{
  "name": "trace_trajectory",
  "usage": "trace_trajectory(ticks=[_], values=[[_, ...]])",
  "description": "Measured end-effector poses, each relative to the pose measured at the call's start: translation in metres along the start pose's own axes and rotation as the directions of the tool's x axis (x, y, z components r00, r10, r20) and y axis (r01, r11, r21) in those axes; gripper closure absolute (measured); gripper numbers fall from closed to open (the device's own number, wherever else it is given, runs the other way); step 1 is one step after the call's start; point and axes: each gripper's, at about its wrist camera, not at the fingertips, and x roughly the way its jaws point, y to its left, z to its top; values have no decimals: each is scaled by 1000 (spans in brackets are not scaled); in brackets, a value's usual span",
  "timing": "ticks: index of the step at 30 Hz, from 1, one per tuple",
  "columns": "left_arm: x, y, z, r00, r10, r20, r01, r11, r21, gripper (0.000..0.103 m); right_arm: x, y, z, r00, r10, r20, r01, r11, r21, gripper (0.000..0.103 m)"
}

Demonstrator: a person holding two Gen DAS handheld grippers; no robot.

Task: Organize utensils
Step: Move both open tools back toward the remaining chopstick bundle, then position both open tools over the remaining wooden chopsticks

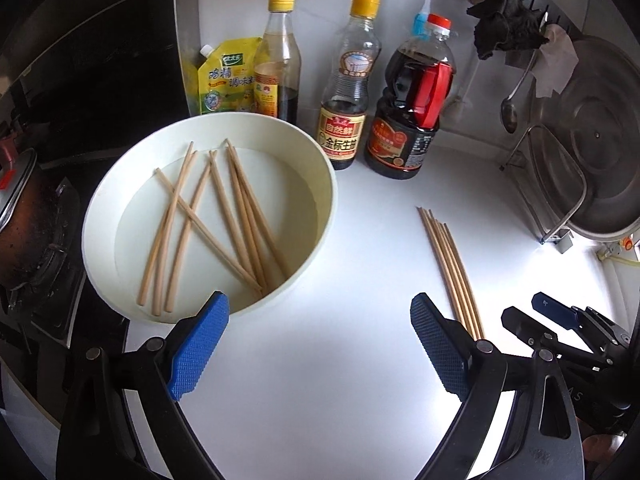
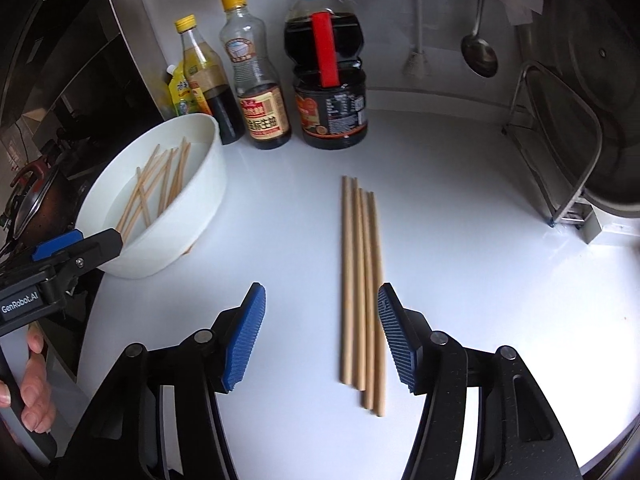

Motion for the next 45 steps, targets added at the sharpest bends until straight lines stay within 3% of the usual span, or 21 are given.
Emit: trace_trajectory(ticks=[6,13,24,45], values=[[18,-34,-8,999,-24,-24,24,999,29,13,13,-34,-14,998,-54,-28,54,999,-5,47],[41,-59,-16,998,-16,-63,20,997,78,13,42,-59,-24,996,-52,-69,53,998,18,47],[76,-81,-18,995,-28,-98,37,995,93,13,74,-66,-23,995,-51,-80,51,999,-2,47],[100,-93,-23,990,-11,-138,24,995,92,13,85,-61,-28,995,-54,-82,48,996,-71,47]])
